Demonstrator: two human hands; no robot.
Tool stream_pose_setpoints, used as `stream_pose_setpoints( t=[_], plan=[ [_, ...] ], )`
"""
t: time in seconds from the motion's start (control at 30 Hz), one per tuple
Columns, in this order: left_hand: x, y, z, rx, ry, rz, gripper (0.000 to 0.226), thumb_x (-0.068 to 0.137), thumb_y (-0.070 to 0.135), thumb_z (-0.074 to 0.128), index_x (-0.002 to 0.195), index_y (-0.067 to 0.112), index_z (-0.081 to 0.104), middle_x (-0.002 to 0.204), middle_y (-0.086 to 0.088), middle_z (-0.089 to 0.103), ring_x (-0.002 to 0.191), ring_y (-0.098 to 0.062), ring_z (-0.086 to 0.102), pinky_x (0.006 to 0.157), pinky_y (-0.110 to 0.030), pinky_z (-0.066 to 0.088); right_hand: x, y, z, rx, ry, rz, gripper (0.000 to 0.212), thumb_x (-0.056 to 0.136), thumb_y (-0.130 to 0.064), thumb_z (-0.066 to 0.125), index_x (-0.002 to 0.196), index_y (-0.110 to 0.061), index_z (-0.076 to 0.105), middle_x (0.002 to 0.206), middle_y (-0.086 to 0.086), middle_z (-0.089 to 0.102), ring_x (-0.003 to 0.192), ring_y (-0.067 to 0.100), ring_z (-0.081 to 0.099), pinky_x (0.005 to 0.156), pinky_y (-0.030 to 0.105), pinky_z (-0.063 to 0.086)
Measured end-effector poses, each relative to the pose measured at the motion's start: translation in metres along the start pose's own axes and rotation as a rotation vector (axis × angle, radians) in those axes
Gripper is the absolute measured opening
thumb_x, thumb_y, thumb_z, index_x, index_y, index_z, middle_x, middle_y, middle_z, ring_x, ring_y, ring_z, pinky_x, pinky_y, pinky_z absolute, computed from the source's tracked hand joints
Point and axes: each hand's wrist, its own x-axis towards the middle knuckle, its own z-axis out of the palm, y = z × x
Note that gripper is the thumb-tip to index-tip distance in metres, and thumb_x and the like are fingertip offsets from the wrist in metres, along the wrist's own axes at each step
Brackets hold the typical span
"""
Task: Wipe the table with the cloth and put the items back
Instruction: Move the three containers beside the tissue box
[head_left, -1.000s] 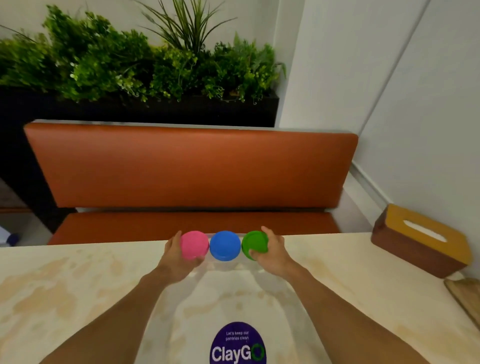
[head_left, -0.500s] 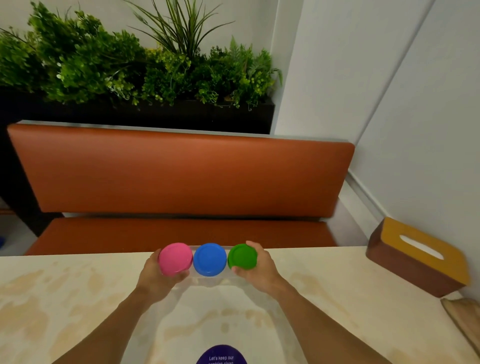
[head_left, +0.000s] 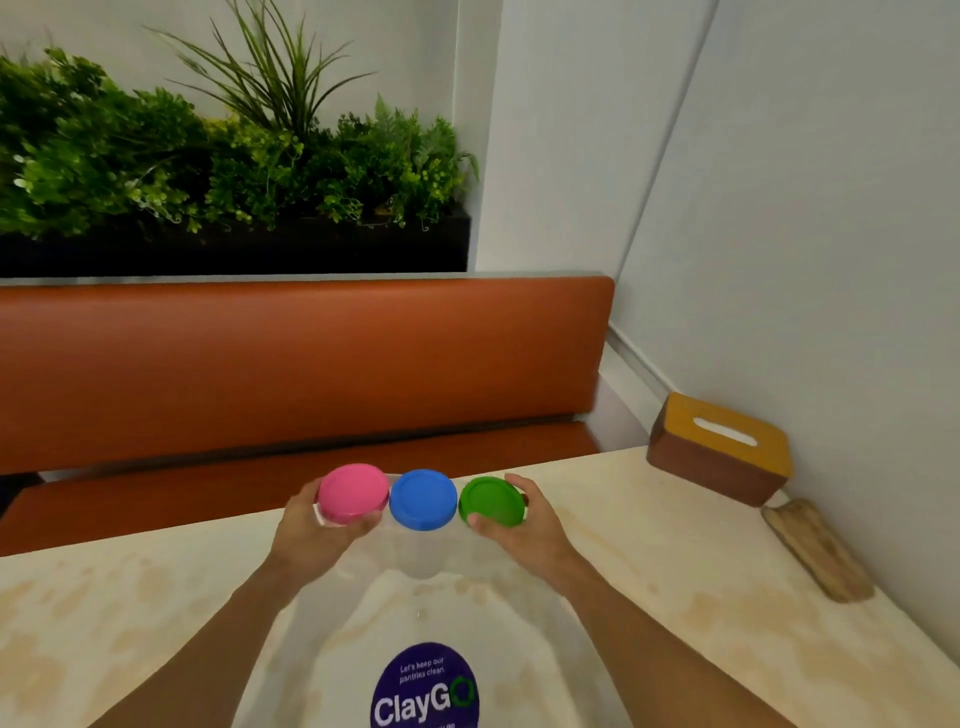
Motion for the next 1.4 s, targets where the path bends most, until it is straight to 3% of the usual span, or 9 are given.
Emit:
stream_pose_setpoints(
  t=[0.27, 0.43, 0.57, 0.67, 0.83, 0.9, 1.03, 1.17, 1.4],
  plan=[
    [-0.028, 0.059, 0.042, -0.020, -0.179, 0.170, 0.085, 0.067, 0.040, 0.083, 0.139, 0.020, 0.041, 0.127, -0.001, 0.046, 0.103, -0.016, 0.051, 0.075, -0.028, 0.047, -0.061, 0.011, -0.065, 0.097, 0.243, 0.007, 0.080, 0.069, -0.037, 0.086, 0.135, -0.023, 0.043, 0.120, -0.001, 0.052, 0.103, 0.016, 0.058, 0.085, 0.029, 0.054],
    [-0.050, 0.090, 0.094, -0.049, -0.252, 0.111, 0.068, 0.088, 0.043, 0.066, 0.145, 0.018, 0.037, 0.143, -0.009, 0.034, 0.114, -0.028, 0.050, 0.088, -0.046, 0.052, -0.091, 0.024, -0.118, 0.072, 0.326, 0.064, 0.082, 0.068, -0.035, 0.086, 0.136, -0.022, 0.043, 0.122, 0.001, 0.052, 0.108, 0.026, 0.060, 0.088, 0.045, 0.056],
    [-0.055, 0.119, 0.137, -0.046, -0.260, 0.146, 0.049, 0.102, 0.029, 0.046, 0.146, 0.014, 0.035, 0.146, -0.016, 0.036, 0.116, -0.029, 0.047, 0.090, -0.046, 0.049, -0.099, 0.033, -0.162, 0.078, 0.356, 0.073, 0.078, 0.070, -0.033, 0.085, 0.135, -0.023, 0.042, 0.117, -0.001, 0.052, 0.095, 0.022, 0.063, 0.068, 0.040, 0.061],
    [-0.056, 0.131, 0.175, -0.012, -0.268, 0.112, 0.048, 0.103, 0.024, 0.043, 0.149, 0.015, 0.032, 0.149, -0.015, 0.031, 0.128, -0.035, 0.044, 0.097, -0.050, 0.050, -0.098, 0.051, -0.194, 0.082, 0.375, 0.084, 0.078, 0.071, -0.032, 0.085, 0.136, -0.023, 0.043, 0.120, 0.001, 0.050, 0.094, 0.020, 0.063, 0.066, 0.040, 0.061],
    [-0.063, 0.149, 0.248, -0.032, -0.269, 0.020, 0.051, 0.102, 0.021, 0.045, 0.150, 0.017, 0.030, 0.149, -0.013, 0.033, 0.126, -0.033, 0.045, 0.071, -0.035, 0.054, -0.085, 0.088, -0.257, 0.081, 0.383, 0.079, 0.077, 0.069, -0.028, 0.087, 0.134, -0.021, 0.045, 0.107, -0.008, 0.052, 0.089, 0.015, 0.063, 0.060, 0.036, 0.060],
    [-0.063, 0.157, 0.276, -0.046, -0.258, -0.018, 0.052, 0.102, 0.019, 0.046, 0.151, 0.017, 0.028, 0.151, -0.012, 0.032, 0.129, -0.035, 0.044, 0.076, -0.039, 0.054, -0.076, 0.104, -0.278, 0.097, 0.386, 0.075, 0.073, 0.071, -0.025, 0.085, 0.132, -0.020, 0.046, 0.104, -0.012, 0.052, 0.084, 0.012, 0.062, 0.059, 0.036, 0.060],
    [-0.061, 0.168, 0.329, -0.002, -0.241, -0.111, 0.059, 0.100, 0.010, 0.048, 0.154, 0.018, 0.023, 0.153, -0.012, 0.029, 0.132, -0.037, 0.042, 0.088, -0.045, 0.055, -0.050, 0.141, -0.315, 0.165, 0.387, 0.131, 0.051, 0.085, -0.015, 0.072, 0.131, -0.018, 0.049, 0.120, 0.004, 0.049, 0.090, 0.018, 0.061, 0.062, 0.043, 0.061],
    [-0.051, 0.174, 0.364, 0.030, -0.205, -0.171, 0.062, 0.098, 0.003, 0.048, 0.154, 0.017, 0.023, 0.154, -0.012, 0.027, 0.133, -0.037, 0.041, 0.092, -0.048, 0.054, -0.024, 0.173, -0.336, 0.174, 0.372, 0.149, 0.044, 0.090, -0.001, 0.060, 0.129, -0.020, 0.051, 0.124, 0.005, 0.049, 0.100, 0.027, 0.059, 0.051, 0.032, 0.059],
    [-0.029, 0.178, 0.407, 0.070, -0.181, -0.194, 0.063, 0.098, -0.001, 0.046, 0.154, 0.015, 0.022, 0.155, -0.012, 0.027, 0.130, -0.038, 0.043, 0.092, -0.047, 0.054, 0.015, 0.216, -0.359, 0.174, 0.309, 0.187, 0.050, 0.091, -0.002, 0.059, 0.130, -0.031, 0.051, 0.123, -0.004, 0.049, 0.103, 0.027, 0.059, 0.065, 0.046, 0.062]
  ],
)
